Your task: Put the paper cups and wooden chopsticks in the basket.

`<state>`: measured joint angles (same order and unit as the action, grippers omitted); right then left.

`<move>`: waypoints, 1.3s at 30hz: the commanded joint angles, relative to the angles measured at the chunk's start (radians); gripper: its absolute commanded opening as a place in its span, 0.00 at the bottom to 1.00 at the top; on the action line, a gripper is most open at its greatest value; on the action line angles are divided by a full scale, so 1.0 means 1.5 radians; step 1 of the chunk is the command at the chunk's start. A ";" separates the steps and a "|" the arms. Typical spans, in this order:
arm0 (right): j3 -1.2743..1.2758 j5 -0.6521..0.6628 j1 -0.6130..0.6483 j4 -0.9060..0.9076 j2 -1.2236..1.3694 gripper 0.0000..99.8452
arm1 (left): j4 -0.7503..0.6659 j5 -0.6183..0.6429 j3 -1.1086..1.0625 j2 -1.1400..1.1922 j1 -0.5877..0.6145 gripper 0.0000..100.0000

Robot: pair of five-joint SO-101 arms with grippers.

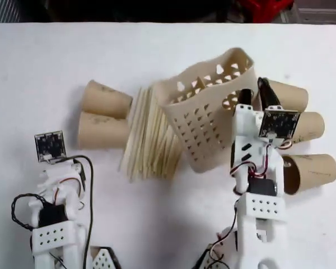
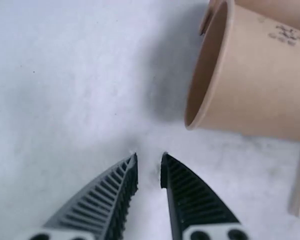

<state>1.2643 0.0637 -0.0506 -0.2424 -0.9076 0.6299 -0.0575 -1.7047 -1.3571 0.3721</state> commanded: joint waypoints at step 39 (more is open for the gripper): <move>-0.003 0.256 -0.023 0.837 -0.401 0.14 | -0.008 0.006 0.003 -0.004 -0.008 0.10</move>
<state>1.3088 0.4335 -0.1181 0.9221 -1.4952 0.6299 -0.0575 -1.7047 -1.3571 0.3721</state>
